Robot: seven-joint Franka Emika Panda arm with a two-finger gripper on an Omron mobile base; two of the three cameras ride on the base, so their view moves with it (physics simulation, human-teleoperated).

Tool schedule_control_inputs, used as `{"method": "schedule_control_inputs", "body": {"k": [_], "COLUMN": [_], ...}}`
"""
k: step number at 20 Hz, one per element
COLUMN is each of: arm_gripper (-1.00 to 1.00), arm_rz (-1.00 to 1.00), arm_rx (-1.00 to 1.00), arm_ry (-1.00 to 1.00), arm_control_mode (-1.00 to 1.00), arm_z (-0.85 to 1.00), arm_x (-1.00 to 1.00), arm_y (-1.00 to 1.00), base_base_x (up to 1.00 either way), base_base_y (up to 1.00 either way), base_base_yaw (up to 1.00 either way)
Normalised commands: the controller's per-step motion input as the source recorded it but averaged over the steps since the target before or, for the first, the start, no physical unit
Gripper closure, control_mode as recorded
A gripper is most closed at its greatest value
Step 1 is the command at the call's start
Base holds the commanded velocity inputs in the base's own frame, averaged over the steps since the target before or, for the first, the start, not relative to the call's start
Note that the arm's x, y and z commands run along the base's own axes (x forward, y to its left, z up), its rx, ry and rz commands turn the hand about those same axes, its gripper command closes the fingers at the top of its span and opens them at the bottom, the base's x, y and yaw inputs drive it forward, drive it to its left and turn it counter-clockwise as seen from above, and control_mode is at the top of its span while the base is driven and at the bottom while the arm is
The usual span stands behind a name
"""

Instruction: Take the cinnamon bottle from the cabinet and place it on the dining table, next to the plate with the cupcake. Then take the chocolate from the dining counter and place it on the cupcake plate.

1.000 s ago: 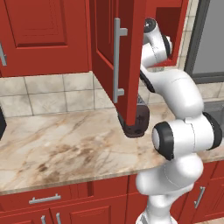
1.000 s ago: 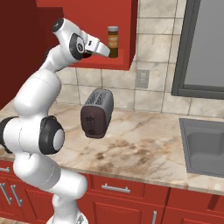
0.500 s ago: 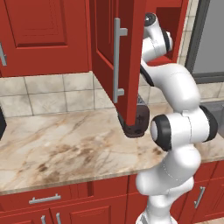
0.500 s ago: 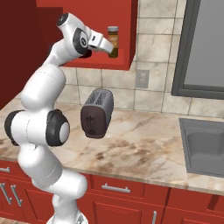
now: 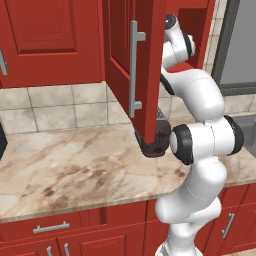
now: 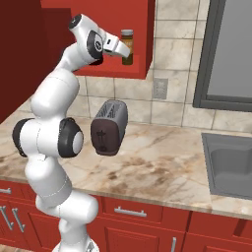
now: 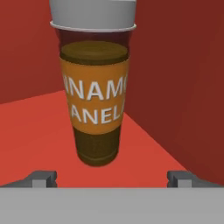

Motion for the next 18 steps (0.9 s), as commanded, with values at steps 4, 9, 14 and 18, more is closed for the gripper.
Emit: {"method": "schedule_control_inputs", "body": {"k": [4, 9, 14, 18], "arm_gripper": [-1.0, -1.0, -1.0, -1.0], "arm_rz": [-0.07, -0.12, -0.1, -0.05], "arm_rx": [0.0, 0.0, 0.0, 0.06], "arm_ry": [-0.03, -0.02, -0.03, -0.05], "arm_control_mode": [-1.0, -1.0, -1.0, -1.0], "arm_z": [-0.04, -0.07, -0.05, -0.01], "arm_x": [0.1, 0.11, 0.19, 0.24], "arm_y": [0.0, 0.0, -0.01, 0.0], "base_base_x": [0.0, 0.0, 0.0, 0.0], "base_base_y": [0.0, 0.0, 0.0, 0.0], "base_base_yaw": [0.0, 0.0, 0.0, 0.0]}}
